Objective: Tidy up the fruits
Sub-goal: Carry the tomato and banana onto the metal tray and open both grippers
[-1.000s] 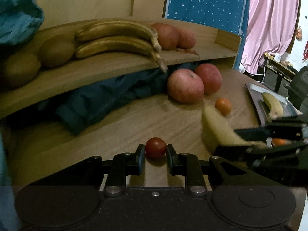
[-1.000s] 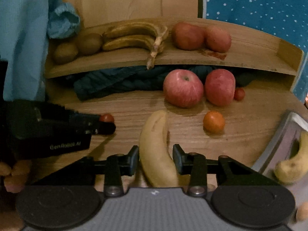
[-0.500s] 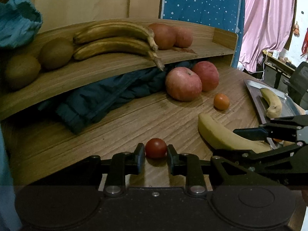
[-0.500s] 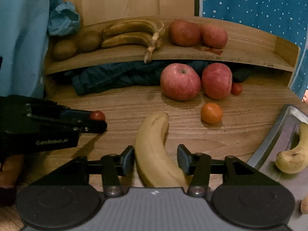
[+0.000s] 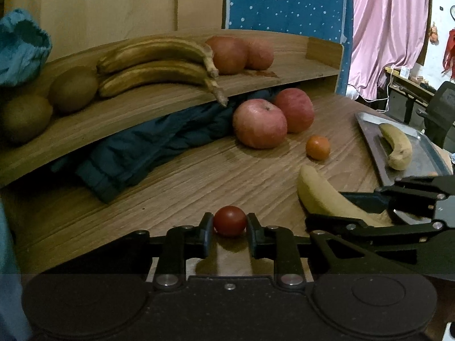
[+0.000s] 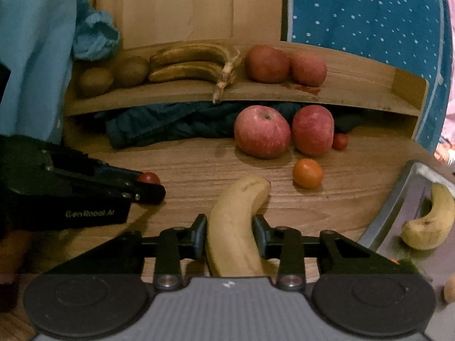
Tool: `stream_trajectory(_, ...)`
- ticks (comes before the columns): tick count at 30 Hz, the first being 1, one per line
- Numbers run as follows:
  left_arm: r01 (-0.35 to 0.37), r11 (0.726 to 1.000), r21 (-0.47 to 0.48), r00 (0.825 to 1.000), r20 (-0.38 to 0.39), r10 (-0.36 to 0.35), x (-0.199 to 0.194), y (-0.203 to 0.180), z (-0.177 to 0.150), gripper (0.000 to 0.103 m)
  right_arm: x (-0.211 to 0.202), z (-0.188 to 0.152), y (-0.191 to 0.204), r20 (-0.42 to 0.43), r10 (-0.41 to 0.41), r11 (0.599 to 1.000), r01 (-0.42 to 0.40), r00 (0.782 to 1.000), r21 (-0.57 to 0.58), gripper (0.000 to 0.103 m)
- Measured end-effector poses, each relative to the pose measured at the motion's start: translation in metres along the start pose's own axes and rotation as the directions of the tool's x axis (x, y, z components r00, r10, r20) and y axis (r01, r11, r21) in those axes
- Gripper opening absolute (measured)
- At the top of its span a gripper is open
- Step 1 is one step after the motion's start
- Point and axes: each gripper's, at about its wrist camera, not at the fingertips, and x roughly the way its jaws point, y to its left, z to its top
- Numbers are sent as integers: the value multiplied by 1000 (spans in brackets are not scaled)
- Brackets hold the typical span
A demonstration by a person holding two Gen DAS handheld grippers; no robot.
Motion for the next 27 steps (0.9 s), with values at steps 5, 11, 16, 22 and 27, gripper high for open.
stream_trajectory(5,7,1000,13,1000,19,-8,-8,-9,4,26,-10,-4,-16,37,48,990,-53,998,133,39)
stream_trajectory(11,25,999,38,998,50,-26,-16,-26,13,26,-33,-9,-35,136,75,960,-109,988,257,39)
stream_trajectory(16,37,998,57,996,79,-42,-20,-40,22,26,-57,-9,-49,215,55,942,-122,975,314,39)
stream_trajectory(22,68,994,84,991,109,-77,-19,-62,36,26,-83,-6,-70,270,-16,935,-82,963,344,39)
stream_trajectory(27,109,989,103,983,138,-122,-18,-80,46,26,-105,-2,-92,317,-92,934,-29,944,357,39)
